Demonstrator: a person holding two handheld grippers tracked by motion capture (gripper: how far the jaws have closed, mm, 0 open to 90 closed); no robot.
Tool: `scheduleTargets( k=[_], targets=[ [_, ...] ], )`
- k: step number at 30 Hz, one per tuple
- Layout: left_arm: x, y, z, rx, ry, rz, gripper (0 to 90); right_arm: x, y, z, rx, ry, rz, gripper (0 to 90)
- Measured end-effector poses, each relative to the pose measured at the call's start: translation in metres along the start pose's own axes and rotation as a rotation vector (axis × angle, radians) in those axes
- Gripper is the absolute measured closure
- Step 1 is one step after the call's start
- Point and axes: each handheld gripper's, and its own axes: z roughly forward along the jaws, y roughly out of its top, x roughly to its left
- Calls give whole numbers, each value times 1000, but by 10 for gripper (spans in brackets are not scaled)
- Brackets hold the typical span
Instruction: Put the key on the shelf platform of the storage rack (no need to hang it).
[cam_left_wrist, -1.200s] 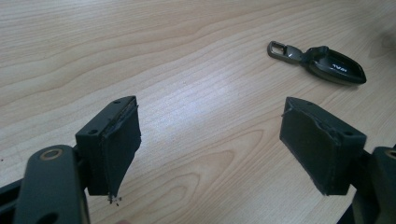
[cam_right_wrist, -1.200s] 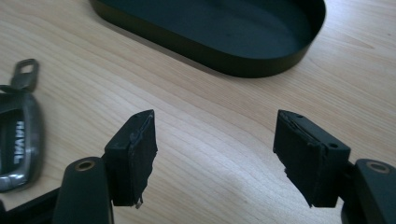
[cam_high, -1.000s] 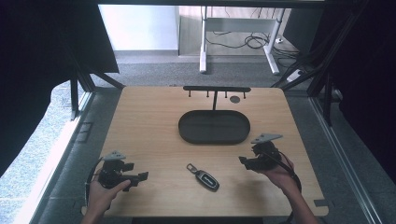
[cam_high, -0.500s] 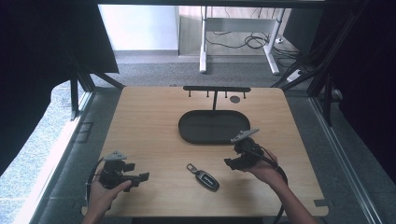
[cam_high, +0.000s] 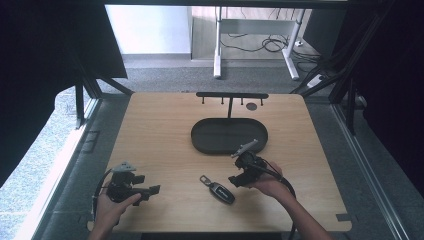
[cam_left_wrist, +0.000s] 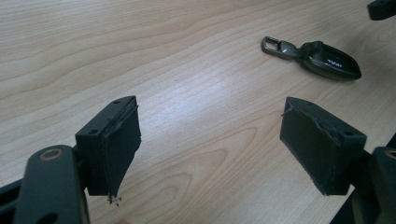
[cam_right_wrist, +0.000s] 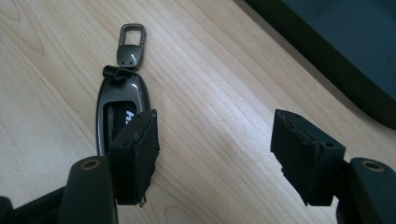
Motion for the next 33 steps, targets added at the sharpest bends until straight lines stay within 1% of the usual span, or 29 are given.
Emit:
scheduleTargets(
  k=[5,7,8,12,14,16,17,18,21,22,23,28,30,31,33],
  targets=[
    [-1,0,1,0,-6,3,205,9,4,5,24,11,-16,325],
    [-1,0,1,0,-6,3,205,10,5,7,28,12,-23,325],
    [0,0,1,-1,-7,1,205,14,7,10,41,15,-27,324],
    [1,0,1,0,-5,-1,205,17,8,14,51,19,-34,323],
    [1,0,1,1,-7,0,205,22,11,21,71,25,-46,321],
    [0,0,1,1,-7,0,205,23,11,22,75,27,-47,321],
    [0,0,1,1,-7,0,205,25,11,24,83,28,-50,321],
    [1,-1,1,0,-6,0,205,30,11,27,91,26,-62,321],
    [1,0,0,-1,-6,0,205,36,11,31,101,28,-75,322],
    [1,0,0,-1,-6,1,205,38,10,34,109,31,-87,322],
    [1,0,0,1,-6,3,205,40,9,38,130,36,-89,330],
    [1,0,0,0,-6,2,205,41,8,41,131,42,-93,333],
    [1,0,0,0,-6,1,205,42,9,39,112,41,-96,340],
    [1,0,0,0,-5,0,205,44,10,38,108,43,-86,339],
    [1,0,0,-1,-6,1,205,44,10,37,101,47,-91,340]
  ],
)
